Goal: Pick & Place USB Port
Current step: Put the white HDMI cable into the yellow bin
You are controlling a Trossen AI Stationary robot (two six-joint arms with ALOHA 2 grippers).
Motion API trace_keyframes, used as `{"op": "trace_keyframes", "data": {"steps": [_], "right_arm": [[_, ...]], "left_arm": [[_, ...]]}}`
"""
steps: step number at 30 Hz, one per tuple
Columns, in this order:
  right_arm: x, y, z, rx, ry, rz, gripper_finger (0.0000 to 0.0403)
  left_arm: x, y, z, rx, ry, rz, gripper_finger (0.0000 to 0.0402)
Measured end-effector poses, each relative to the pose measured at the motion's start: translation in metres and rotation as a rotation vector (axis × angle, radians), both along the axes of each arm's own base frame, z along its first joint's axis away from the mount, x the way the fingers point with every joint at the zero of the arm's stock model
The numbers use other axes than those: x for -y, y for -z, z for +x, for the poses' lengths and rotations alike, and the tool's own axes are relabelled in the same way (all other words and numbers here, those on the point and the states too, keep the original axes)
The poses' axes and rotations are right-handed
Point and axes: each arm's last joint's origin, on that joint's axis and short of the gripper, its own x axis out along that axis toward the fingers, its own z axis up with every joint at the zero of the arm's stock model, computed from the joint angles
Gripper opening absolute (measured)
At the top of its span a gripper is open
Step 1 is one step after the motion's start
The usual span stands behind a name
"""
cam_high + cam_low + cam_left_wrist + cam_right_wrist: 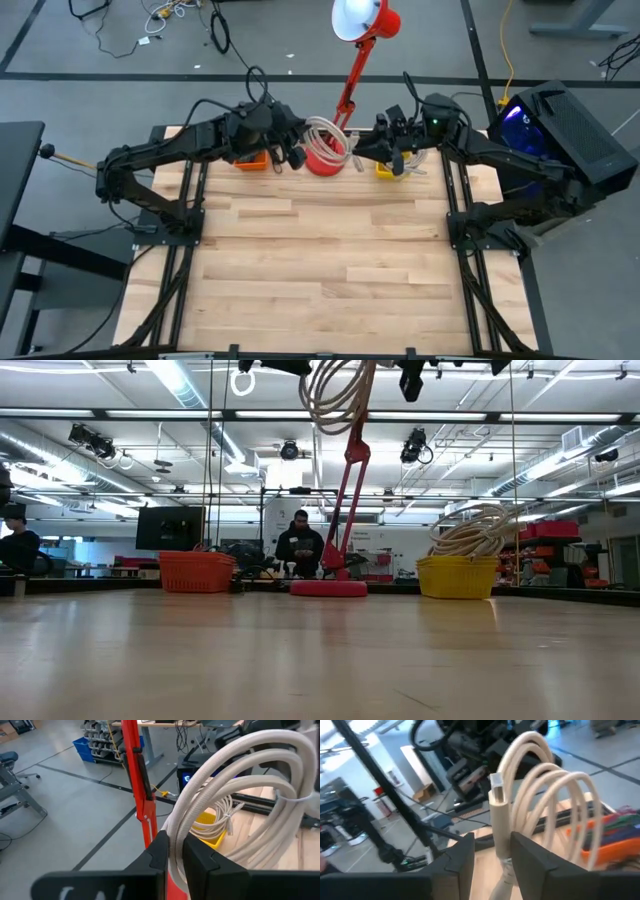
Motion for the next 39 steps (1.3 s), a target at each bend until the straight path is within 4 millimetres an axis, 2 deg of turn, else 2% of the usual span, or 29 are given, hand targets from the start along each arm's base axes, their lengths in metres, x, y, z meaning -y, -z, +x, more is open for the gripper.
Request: {"op": "trace_keyframes", "data": {"steps": [24,39], "right_arm": [[0.006,0.011,-0.005,-0.113,0.06,-0.002,0.0126],[0.004,0.007,0.005,-0.04,0.08,-0.027,0.0126]], "left_arm": [[0.0,0.003,-0.001,-0.042,-0.009,0.013,0.0037],[0.0,-0.001,0.001,0.014,0.015,-0.003,0.0037]]}}
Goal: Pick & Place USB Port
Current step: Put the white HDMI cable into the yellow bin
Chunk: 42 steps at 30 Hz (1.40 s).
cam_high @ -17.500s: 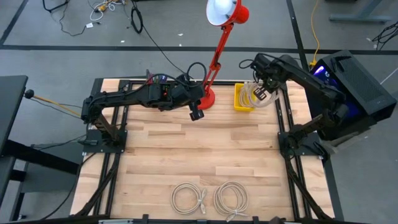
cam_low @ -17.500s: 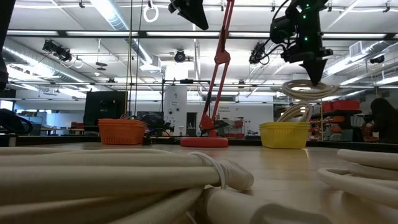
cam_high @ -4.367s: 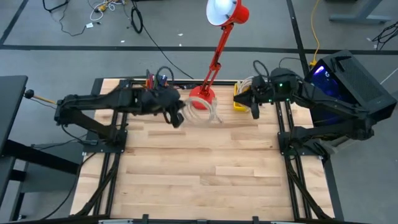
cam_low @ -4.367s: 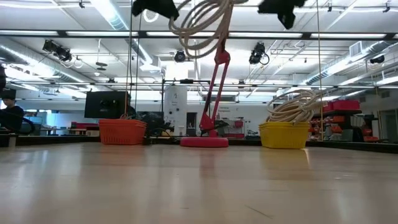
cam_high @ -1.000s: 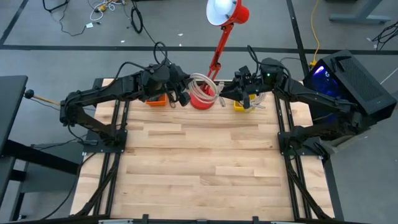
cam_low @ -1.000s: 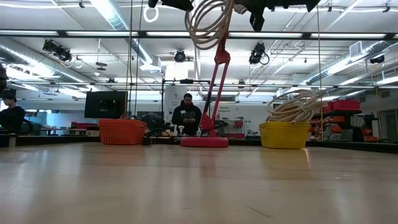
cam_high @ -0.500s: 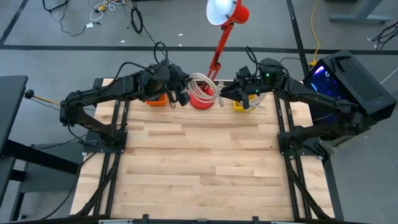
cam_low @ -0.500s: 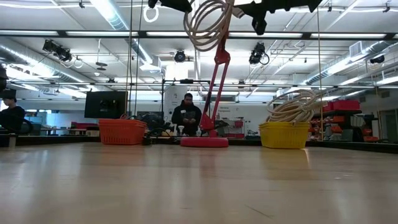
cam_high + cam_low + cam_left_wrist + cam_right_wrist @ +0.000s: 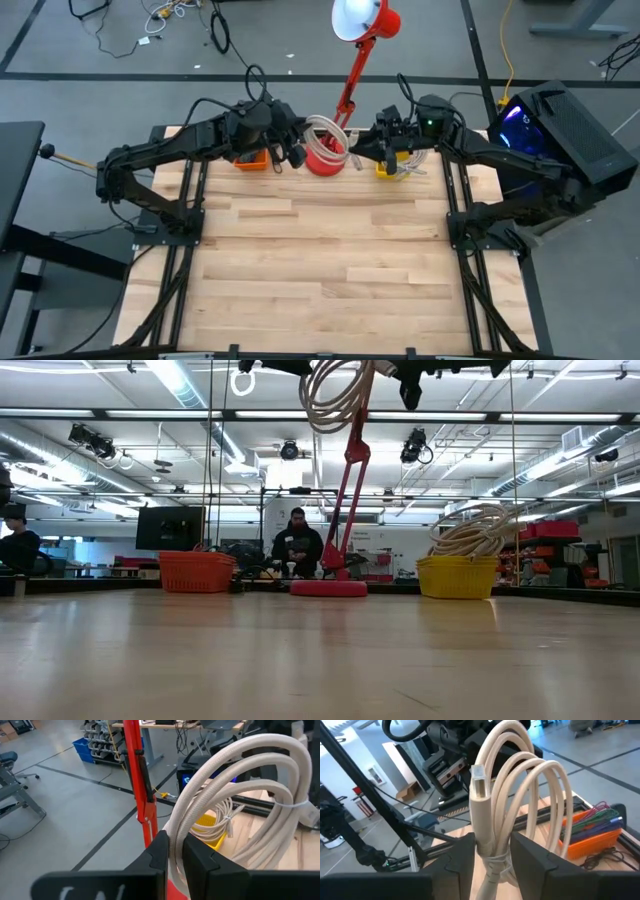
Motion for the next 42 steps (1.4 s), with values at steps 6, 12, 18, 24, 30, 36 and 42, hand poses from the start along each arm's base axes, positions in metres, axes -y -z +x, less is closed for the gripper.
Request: {"op": "trace_keyframes", "data": {"steps": [6,12,18,24,30,36,42], "right_arm": [[-0.001,0.004,0.014,0.031,-0.019,-0.01,0.0125],[-0.002,0.005,0.021,0.061,-0.033,-0.022,0.0082],[-0.001,0.006,0.021,0.047,0.009,-0.031,0.0032],[0.004,0.005,0.013,0.014,0.065,-0.029,0.0032],[0.007,0.0,-0.009,-0.039,0.178,-0.046,0.0031],[0.006,-0.008,-0.033,-0.071,0.237,-0.074,0.0029],[0.007,-0.011,-0.047,-0.093,0.257,-0.064,0.0029]], "left_arm": [[0.001,0.001,0.002,0.005,0.002,-0.005,0.0037],[0.001,0.002,0.004,0.008,0.011,-0.022,0.0037],[0.001,0.003,0.004,0.004,0.011,-0.028,0.0037],[0.001,0.004,0.004,0.007,0.012,-0.035,0.005],[0.002,0.005,0.004,-0.007,0.013,-0.041,0.0066],[0.003,0.002,0.005,0.015,0.032,-0.033,0.0058],[0.002,0.001,0.005,0.031,0.025,-0.024,0.0066]]}}
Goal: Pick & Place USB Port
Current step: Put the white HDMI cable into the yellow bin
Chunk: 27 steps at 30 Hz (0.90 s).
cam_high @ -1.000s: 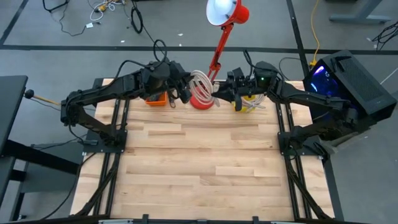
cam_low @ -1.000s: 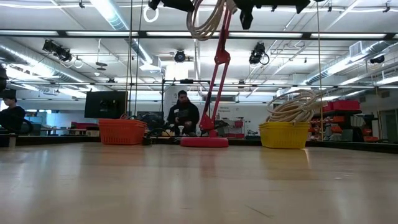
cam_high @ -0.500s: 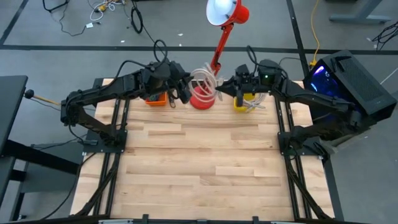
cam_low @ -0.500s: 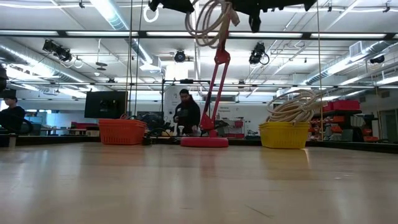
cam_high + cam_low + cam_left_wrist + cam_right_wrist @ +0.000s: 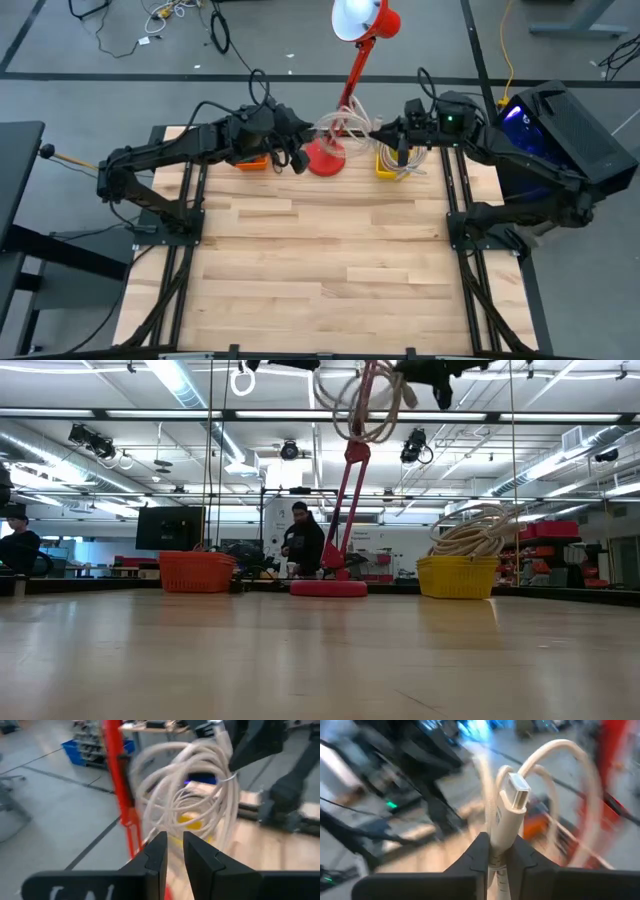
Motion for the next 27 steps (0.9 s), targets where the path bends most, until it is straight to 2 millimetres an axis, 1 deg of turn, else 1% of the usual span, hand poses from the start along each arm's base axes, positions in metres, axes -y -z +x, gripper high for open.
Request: {"op": "trace_keyframes", "data": {"steps": [4,10,14,17,20,22,27], "right_arm": [[0.003,0.006,-0.006,-0.075,0.058,0.007,0.0023],[0.007,0.008,-0.011,-0.092,0.062,0.014,0.0022],[0.013,0.014,-0.021,-0.161,0.104,0.04,0.0022],[0.015,0.013,-0.03,-0.173,0.128,0.054,0.0022],[0.015,0.01,-0.044,-0.181,0.168,0.043,0.0022],[0.013,0.006,-0.058,-0.182,0.22,0.035,0.0022],[0.002,0.001,-0.089,-0.196,0.307,0.069,0.0022]], "left_arm": [[-0.001,-0.002,-0.003,0.003,-0.024,0.009,0.0069],[-0.001,-0.001,-0.003,-0.008,-0.023,0.016,0.007],[-0.001,-0.001,-0.003,-0.011,-0.025,0.016,0.007],[-0.001,0.0,-0.003,-0.025,-0.027,0.014,0.0066],[-0.001,0.002,-0.004,-0.041,-0.031,0.012,0.0058],[-0.001,0.003,-0.004,-0.056,-0.03,0.009,0.0054],[0.0,0.001,-0.008,-0.046,-0.033,0.007,0.0051]]}}
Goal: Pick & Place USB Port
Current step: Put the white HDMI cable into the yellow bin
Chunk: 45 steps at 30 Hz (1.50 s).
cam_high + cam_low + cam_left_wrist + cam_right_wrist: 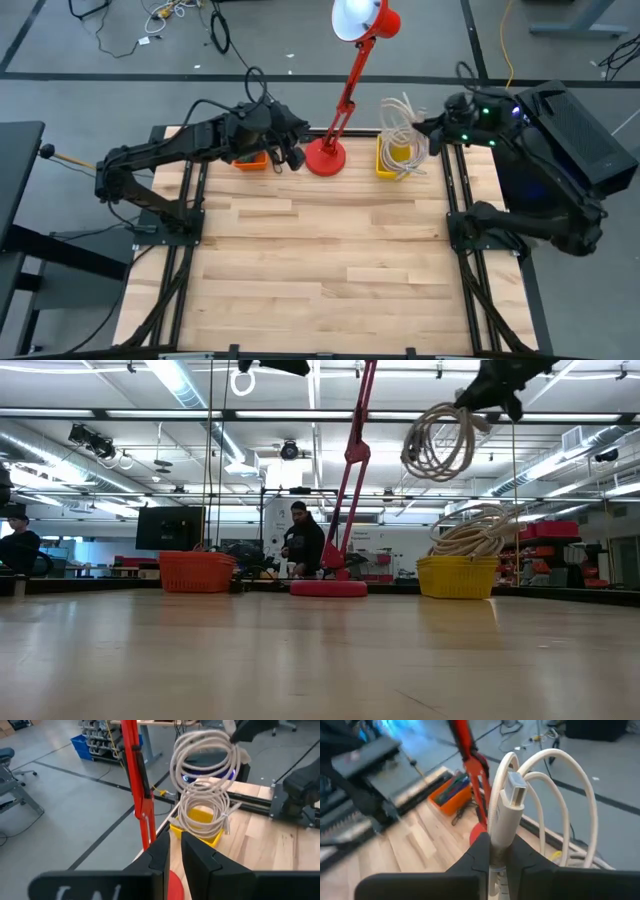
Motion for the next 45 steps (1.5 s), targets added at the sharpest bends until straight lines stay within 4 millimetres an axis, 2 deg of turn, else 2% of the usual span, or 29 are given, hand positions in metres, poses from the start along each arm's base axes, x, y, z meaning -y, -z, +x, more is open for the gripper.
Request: {"op": "trace_keyframes", "data": {"steps": [4,6,10,12,17,24,30,36,45], "right_arm": [[-0.01,-0.005,-0.012,0.17,-0.003,-0.019,0.0022],[-0.015,0.0,-0.017,0.236,-0.011,-0.022,0.0022],[-0.021,0.037,-0.026,0.241,0.045,0.053,0.0022],[-0.021,0.055,-0.028,0.298,0.077,0.091,0.0022],[-0.026,0.074,-0.038,0.53,0.103,0.056,0.0022],[-0.029,0.109,-0.044,0.499,0.151,0.15,0.0022],[-0.028,0.118,-0.048,0.564,0.174,0.084,0.0022],[-0.023,0.142,-0.05,0.536,0.252,0.167,0.0022],[-0.016,0.16,-0.054,0.553,0.326,0.171,0.0022]], "left_arm": [[0.0,-0.004,-0.002,0.021,0.001,0.006,0.0051],[0.001,-0.005,-0.003,0.026,0.001,0.007,0.0051],[0.001,-0.006,-0.005,0.032,0.007,0.002,0.0051],[0.001,-0.006,-0.005,0.033,0.012,-0.004,0.0051],[0.001,-0.006,-0.004,0.034,0.013,-0.005,0.0051],[0.004,-0.006,-0.004,0.035,0.027,-0.009,0.0051],[0.004,-0.006,-0.004,0.036,0.026,-0.01,0.0051],[0.004,-0.005,-0.004,0.038,0.044,-0.02,0.0051],[0.004,-0.005,-0.004,0.037,0.043,-0.02,0.0051]]}}
